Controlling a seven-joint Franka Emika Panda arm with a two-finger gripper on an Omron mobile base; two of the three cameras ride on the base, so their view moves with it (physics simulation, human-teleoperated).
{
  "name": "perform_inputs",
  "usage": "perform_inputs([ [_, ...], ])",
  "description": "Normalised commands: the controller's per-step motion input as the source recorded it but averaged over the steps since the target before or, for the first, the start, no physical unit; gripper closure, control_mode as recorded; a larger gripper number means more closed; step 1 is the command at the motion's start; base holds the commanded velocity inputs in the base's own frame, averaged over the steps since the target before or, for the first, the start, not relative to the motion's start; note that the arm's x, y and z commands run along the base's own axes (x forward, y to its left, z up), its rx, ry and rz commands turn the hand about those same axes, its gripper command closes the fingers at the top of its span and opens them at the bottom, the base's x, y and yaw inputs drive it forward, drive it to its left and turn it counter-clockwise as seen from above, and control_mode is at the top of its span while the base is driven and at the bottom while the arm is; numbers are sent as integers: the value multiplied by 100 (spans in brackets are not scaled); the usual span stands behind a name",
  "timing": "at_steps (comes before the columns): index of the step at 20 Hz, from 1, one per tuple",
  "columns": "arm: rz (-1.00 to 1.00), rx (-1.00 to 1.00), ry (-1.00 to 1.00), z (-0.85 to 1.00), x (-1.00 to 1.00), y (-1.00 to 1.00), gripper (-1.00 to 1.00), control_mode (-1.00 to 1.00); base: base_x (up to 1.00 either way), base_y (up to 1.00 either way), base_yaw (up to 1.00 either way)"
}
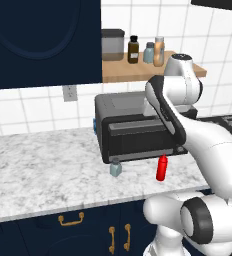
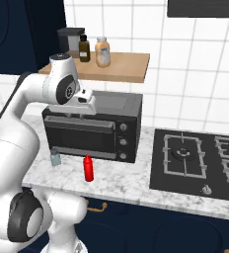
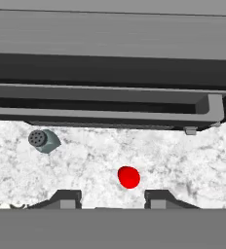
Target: Put the shaker and condiment bottle from the counter next to their counterparts in the cabinet.
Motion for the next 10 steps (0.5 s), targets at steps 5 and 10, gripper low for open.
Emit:
perform_inputs([
  [5,0,0,-3,0,-3,0,-100,-100,0,0,0],
  [10,0,0,-13,0,-18,0,-100,-100,0,0,0],
])
